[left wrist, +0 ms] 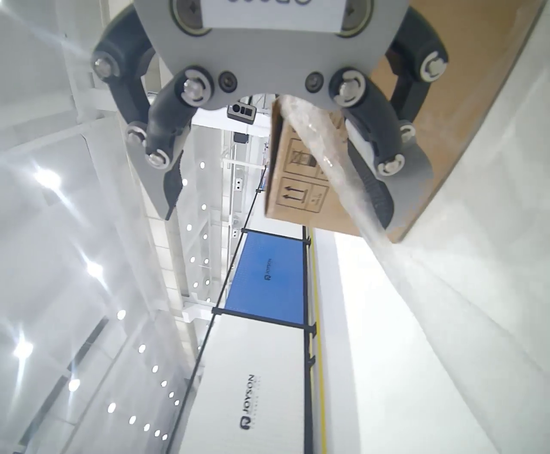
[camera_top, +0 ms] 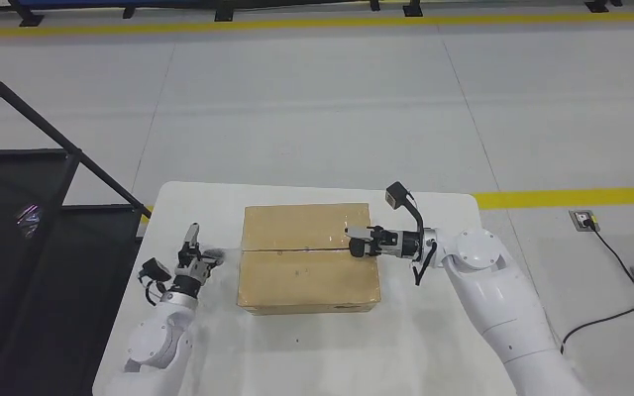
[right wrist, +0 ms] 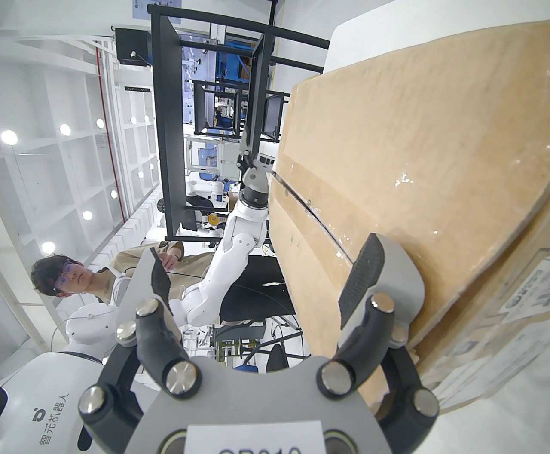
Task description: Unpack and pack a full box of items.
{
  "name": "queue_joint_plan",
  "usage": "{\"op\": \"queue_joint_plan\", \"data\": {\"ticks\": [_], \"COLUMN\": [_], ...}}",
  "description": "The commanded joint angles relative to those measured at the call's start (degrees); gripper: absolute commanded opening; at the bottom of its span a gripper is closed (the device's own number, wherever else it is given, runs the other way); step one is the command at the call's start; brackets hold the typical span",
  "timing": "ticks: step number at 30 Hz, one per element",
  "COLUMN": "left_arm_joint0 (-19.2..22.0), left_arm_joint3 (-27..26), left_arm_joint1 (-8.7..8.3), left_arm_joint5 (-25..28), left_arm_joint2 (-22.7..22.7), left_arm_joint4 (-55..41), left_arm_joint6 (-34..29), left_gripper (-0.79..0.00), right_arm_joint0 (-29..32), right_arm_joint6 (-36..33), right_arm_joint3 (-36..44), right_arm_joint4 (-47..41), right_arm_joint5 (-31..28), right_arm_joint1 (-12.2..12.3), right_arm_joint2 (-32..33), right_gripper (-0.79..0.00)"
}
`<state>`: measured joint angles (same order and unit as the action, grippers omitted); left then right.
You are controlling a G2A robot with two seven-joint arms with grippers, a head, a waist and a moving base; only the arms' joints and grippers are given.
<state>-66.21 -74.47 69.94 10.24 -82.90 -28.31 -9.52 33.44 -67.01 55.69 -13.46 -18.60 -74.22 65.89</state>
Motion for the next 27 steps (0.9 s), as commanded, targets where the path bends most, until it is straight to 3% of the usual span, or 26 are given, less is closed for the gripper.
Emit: {"op": "queue_joint_plan", "data": {"ticks": [1,8,17,21,27], "left_arm_joint0": [0.8,3.5,11.9,13.2,9.1], "left_arm_joint3": [1.8,5.0,13.1,15.2,9.7], "left_arm_joint1": [0.13,0.56,1.75,2.22,1.89], "left_arm_joint5": [-0.9,-2.7,-4.6,0.6,8.2], "left_arm_joint2": [0.8,2.4,4.4,4.5,0.9], "left_arm_joint4": [0.0,0.9,-3.7,-5.3,-6.2], "left_arm_joint6": [-1.7,-3.2,-5.5,-6.7,-6.2], "left_gripper": [0.000,0.000,0.000,0.000,0.000], "right_arm_joint0": [0.0,0.0,0.0,0.0,0.0], "right_arm_joint6": [0.0,0.0,0.0,0.0,0.0], "right_arm_joint3": [0.0,0.0,0.0,0.0,0.0], "right_arm_joint4": [0.0,0.0,0.0,0.0,0.0], "right_arm_joint5": [0.0,0.0,0.0,0.0,0.0], "right_arm_joint1": [0.0,0.0,0.0,0.0,0.0], "right_arm_joint2": [0.0,0.0,0.0,0.0,0.0], "right_gripper": [0.000,0.000,0.000,0.000,0.000]}}
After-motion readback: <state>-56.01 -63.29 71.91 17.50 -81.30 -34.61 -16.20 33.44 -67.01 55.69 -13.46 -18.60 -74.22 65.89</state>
